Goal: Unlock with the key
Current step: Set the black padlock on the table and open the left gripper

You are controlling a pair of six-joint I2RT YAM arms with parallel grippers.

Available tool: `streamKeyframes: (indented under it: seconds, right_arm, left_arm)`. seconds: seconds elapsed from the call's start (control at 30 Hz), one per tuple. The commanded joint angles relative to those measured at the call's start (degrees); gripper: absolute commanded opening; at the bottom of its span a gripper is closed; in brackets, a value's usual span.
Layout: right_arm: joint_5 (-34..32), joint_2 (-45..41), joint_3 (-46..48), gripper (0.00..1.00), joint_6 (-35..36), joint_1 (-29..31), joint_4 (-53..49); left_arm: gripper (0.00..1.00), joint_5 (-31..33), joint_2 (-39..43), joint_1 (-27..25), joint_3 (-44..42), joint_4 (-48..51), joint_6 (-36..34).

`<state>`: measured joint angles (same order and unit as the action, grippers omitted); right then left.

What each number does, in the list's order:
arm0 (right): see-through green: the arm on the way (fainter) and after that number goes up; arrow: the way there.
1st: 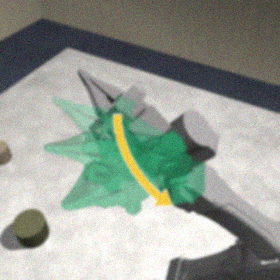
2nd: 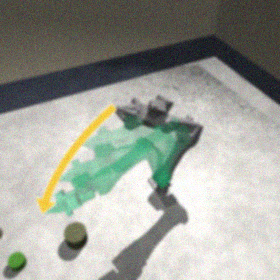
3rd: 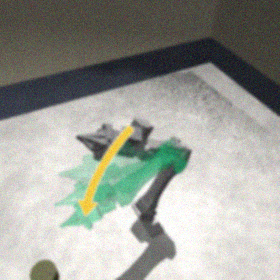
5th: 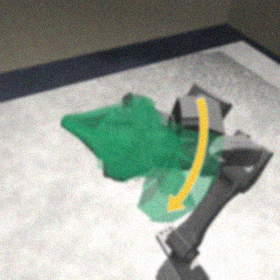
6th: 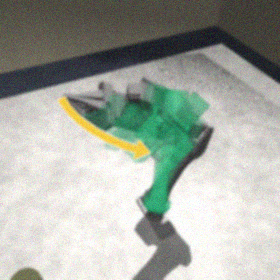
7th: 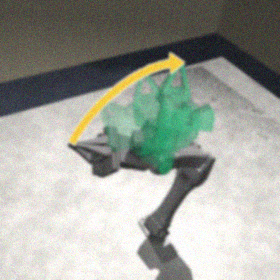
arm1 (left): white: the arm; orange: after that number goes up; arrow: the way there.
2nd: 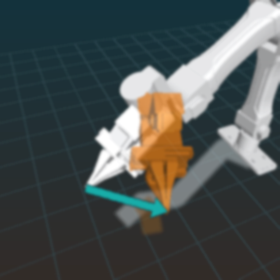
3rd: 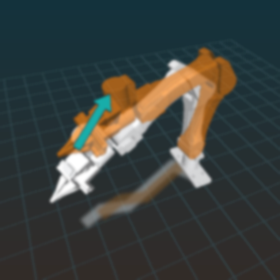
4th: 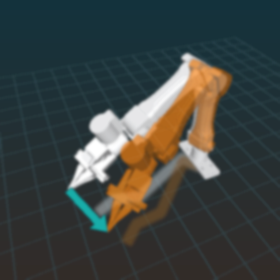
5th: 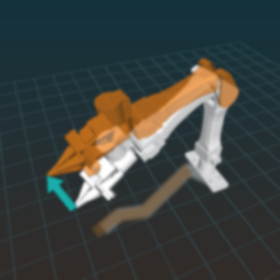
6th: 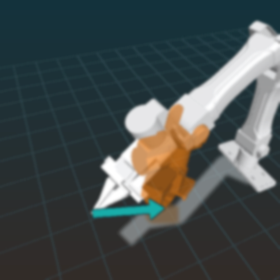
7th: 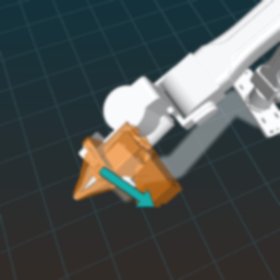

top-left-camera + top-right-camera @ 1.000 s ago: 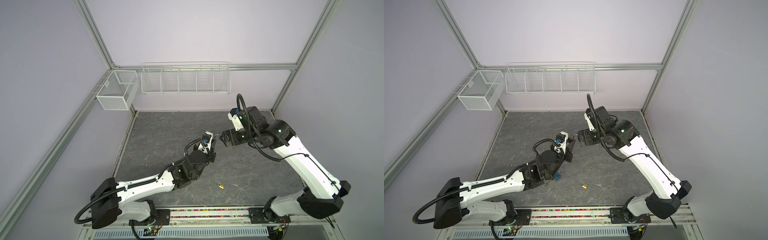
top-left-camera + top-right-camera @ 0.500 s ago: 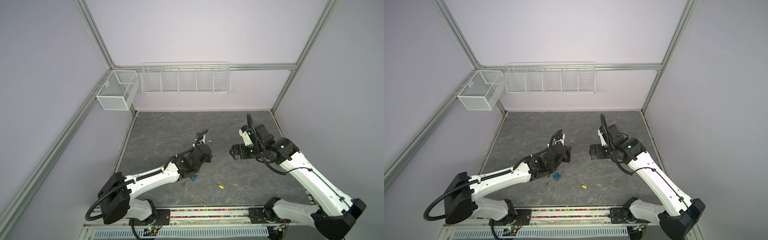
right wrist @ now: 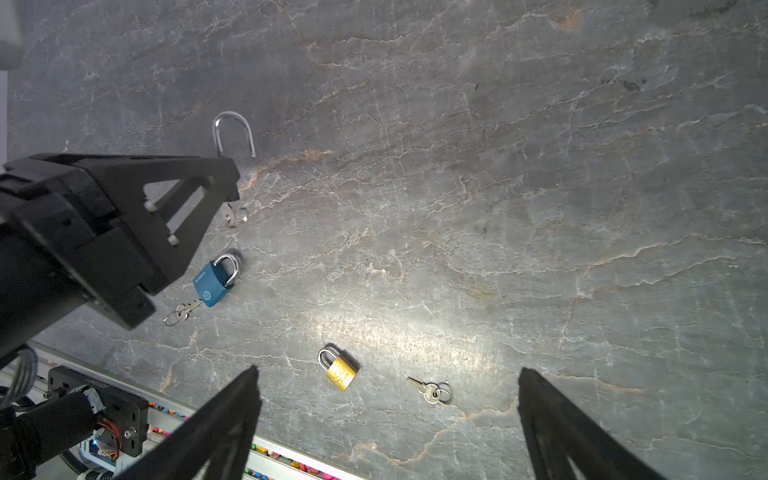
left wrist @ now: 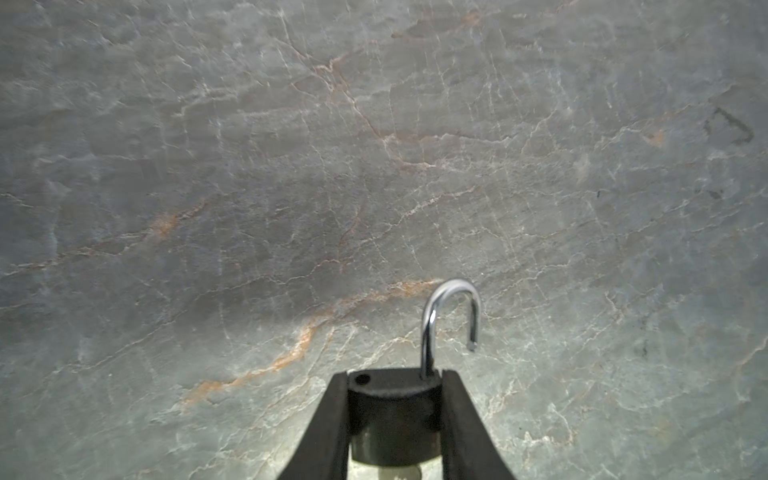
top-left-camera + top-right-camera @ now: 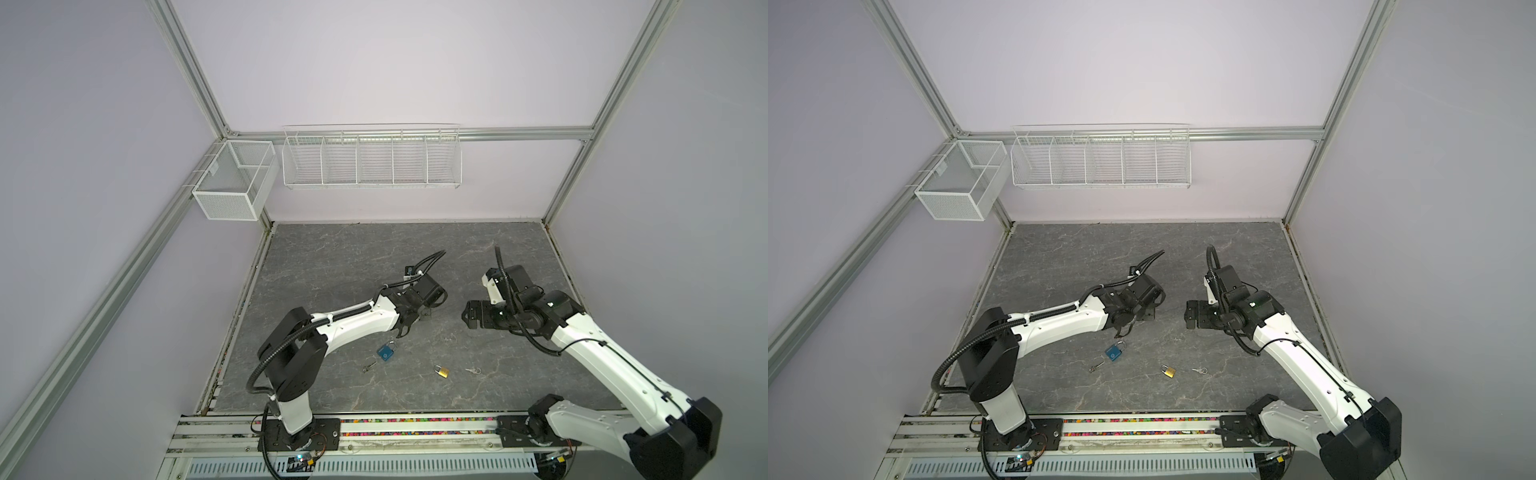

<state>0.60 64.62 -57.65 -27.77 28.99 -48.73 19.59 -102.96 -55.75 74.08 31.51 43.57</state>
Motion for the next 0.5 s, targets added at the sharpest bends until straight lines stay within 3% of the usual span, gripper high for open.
streamKeyframes:
  seconds: [0.0,0.47]
  right_arm:
    - [1.05,-0.11,1.58,0.98,-0.97,-1.14,1.33]
    - [3.53,2.35,3.07,0.97,-0.06,-3.51,1.18]
  left_arm:
    - [0.0,-2.84,-2.8,1.97,2.02,4.36,2.06]
    - [0.0,-4.91,-12.35,5.82,9.06,10.75,1.59]
